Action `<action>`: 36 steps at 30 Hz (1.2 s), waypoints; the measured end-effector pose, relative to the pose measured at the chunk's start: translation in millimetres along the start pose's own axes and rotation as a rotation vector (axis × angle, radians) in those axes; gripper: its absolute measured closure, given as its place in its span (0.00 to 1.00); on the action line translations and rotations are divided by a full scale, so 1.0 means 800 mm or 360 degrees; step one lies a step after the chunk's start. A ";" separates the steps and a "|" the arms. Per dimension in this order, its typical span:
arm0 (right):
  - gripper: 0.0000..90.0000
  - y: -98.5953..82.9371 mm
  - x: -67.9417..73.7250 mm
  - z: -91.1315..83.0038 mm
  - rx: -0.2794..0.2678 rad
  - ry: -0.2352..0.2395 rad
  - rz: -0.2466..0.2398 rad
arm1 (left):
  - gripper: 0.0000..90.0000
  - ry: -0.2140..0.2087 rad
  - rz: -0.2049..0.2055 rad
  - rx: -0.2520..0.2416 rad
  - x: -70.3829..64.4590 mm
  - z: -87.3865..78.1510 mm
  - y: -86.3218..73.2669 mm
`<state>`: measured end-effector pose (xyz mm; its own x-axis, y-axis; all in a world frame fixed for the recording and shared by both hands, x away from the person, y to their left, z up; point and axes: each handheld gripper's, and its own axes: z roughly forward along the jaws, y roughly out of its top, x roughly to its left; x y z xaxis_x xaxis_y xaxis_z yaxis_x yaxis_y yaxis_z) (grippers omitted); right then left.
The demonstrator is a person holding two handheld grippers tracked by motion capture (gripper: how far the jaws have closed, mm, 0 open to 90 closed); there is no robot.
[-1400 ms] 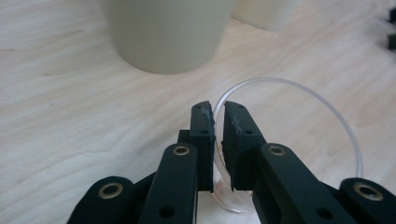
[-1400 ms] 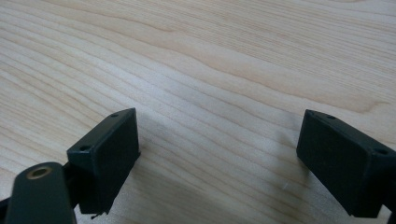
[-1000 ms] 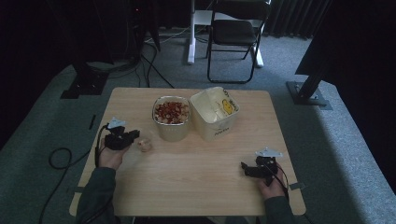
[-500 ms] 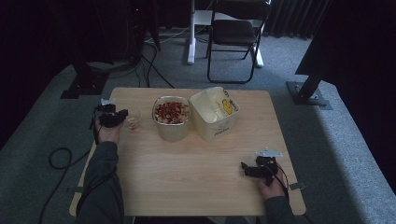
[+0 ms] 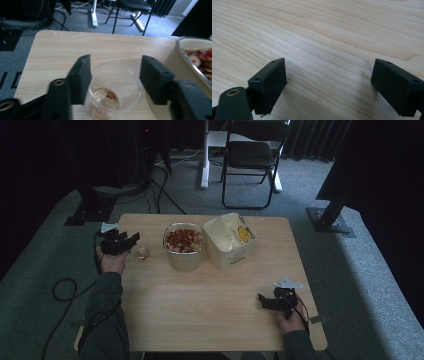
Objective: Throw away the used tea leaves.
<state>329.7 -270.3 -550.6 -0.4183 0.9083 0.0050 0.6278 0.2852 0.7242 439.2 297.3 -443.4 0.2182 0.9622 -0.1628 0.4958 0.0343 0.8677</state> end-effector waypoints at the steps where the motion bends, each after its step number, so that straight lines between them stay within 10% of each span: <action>1: 0.14 0.000 0.000 0.000 0.0000 0.0000 0.0000 | 0.37 -0.0008 0.0025 0.0004 -0.002 -0.002 -0.004; 4: 0.14 0.000 0.000 0.000 0.0000 0.0000 0.0001 | 0.20 0.0009 0.0074 0.0007 -0.004 -0.004 -0.022; 12: 0.14 0.000 0.000 0.000 0.0000 0.0000 0.0001 | 0.17 0.0023 0.0167 0.0073 -0.012 0.032 -0.059; 20: 0.14 0.000 0.000 0.000 0.0001 0.0001 0.0000 | 0.22 0.0131 0.0113 0.0090 -0.006 0.064 -0.062; 36: 0.14 0.000 0.000 0.000 0.0000 0.0000 0.0000 | 0.35 0.0193 0.0117 0.0013 0.002 0.061 -0.057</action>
<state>329.7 -270.3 -550.5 -0.4183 0.9083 0.0051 0.6281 0.2852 0.7240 458.2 283.7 -505.9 0.1514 0.9876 -0.0407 0.4894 -0.0391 0.8712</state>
